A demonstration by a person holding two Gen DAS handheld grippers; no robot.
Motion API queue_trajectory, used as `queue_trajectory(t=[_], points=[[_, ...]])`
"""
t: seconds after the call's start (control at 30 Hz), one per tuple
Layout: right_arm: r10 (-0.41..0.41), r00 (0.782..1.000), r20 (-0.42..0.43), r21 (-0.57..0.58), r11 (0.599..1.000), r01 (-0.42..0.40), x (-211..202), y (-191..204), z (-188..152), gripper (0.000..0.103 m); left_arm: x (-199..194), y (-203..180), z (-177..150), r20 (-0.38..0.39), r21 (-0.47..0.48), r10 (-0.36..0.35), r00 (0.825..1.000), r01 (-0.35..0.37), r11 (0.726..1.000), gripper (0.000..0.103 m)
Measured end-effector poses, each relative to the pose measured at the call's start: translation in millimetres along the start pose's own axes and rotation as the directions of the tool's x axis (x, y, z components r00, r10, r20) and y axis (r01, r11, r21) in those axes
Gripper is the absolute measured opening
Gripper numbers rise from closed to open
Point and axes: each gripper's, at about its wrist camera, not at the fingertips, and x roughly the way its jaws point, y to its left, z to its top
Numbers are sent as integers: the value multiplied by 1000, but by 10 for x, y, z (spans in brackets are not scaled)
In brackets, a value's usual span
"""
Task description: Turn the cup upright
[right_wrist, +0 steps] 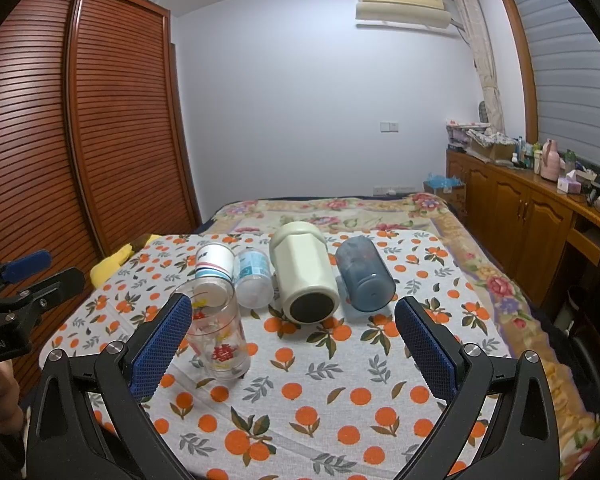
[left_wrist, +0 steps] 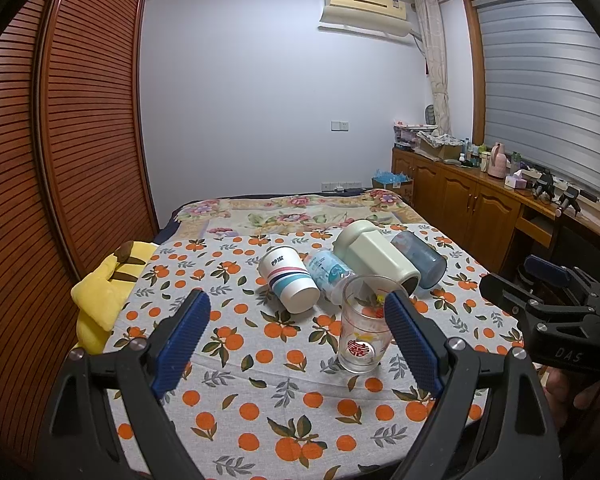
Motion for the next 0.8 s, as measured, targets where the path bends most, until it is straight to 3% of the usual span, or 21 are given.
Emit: queue_trajectory(t=[0.8], points=[[-1, 1000, 2, -1, 1000, 1, -1, -3, -3, 103, -25, -5, 12, 3, 0, 1, 1000, -1, 1000, 90]])
